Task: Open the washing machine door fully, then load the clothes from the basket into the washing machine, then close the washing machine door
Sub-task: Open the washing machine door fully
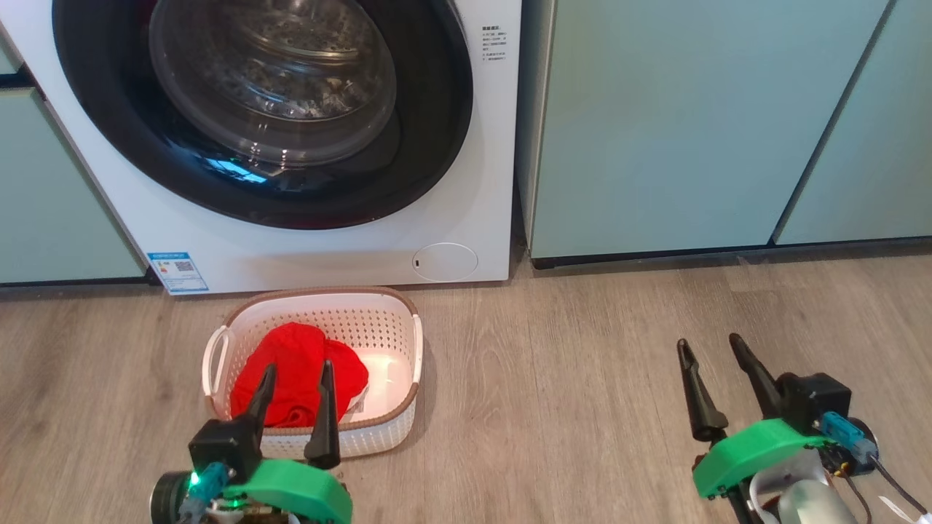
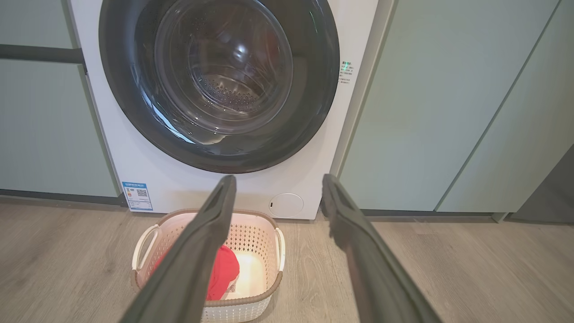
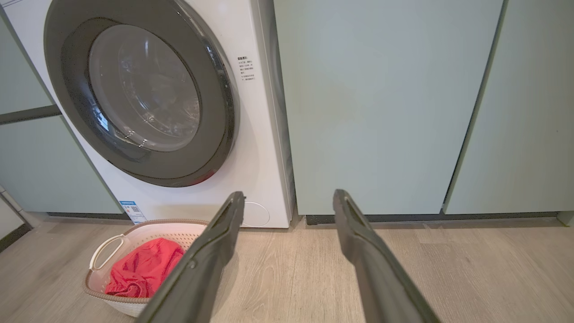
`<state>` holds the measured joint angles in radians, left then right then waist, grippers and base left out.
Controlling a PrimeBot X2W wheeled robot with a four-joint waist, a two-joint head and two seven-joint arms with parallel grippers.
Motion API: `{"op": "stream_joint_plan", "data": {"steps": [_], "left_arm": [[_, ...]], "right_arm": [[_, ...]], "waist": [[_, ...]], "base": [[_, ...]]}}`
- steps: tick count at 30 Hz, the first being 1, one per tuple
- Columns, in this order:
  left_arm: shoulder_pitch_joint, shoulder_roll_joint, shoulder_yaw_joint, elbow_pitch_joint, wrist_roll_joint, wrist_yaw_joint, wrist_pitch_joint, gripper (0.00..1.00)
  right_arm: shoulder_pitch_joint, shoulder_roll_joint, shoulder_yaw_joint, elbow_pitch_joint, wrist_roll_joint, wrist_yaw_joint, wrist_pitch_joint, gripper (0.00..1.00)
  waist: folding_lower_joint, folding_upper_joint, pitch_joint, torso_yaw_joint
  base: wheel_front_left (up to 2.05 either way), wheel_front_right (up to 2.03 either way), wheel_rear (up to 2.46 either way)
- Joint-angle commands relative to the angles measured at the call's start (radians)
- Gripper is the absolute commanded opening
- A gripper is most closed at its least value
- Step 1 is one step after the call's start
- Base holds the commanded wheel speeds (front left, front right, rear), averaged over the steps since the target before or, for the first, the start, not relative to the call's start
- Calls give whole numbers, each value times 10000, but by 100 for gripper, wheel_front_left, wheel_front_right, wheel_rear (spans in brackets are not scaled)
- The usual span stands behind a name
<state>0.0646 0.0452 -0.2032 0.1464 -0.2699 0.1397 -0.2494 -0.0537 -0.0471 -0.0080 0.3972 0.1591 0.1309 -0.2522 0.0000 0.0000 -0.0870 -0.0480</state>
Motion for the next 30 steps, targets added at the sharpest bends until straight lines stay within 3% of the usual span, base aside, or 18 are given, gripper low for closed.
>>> {"op": "stream_joint_plan", "data": {"steps": [1,30], "left_arm": [[-418,51,335,-353,74,32,-124,100],[-443,51,410,-40,330,7,-124,100]], "right_arm": [[-555,-31,252,-253,-24,-2,-95,100],[-504,-31,217,-341,-29,-2,-95,100]], "waist": [[0,0,-3,-1],[0,0,-130,97]], "base": [[48,48,-96],[3,3,-7]]}}
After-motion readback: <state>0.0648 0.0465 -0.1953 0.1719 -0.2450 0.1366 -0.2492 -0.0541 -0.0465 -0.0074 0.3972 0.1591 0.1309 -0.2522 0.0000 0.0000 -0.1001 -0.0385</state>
